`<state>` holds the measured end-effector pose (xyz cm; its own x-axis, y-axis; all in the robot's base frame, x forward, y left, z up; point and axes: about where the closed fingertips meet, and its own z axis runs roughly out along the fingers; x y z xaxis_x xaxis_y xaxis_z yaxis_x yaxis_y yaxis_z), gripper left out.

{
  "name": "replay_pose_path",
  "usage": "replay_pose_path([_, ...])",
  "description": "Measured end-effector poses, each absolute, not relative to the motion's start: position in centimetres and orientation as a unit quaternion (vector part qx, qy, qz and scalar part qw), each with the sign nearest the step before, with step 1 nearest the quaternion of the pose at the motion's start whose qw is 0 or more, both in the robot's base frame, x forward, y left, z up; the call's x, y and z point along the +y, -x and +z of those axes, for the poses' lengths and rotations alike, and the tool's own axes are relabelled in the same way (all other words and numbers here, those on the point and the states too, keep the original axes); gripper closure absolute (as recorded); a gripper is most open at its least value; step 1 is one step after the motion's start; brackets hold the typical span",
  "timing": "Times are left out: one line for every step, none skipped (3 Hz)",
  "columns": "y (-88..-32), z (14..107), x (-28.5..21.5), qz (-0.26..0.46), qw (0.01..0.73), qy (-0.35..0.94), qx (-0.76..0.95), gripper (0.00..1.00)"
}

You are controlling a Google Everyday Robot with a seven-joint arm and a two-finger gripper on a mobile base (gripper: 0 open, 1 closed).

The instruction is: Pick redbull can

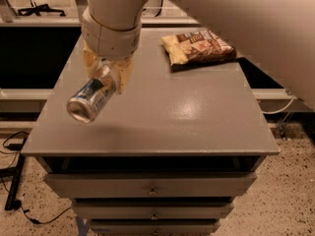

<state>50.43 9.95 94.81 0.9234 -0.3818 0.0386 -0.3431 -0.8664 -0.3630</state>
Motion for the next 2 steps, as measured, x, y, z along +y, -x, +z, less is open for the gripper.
replay_pose_path([-53.5, 97.5, 9.6, 0.026, 0.293, 0.93, 0.221, 1.0])
replay_pose_path([-55.8, 99.5, 8.6, 0.054, 0.348, 0.905, 0.24, 1.0])
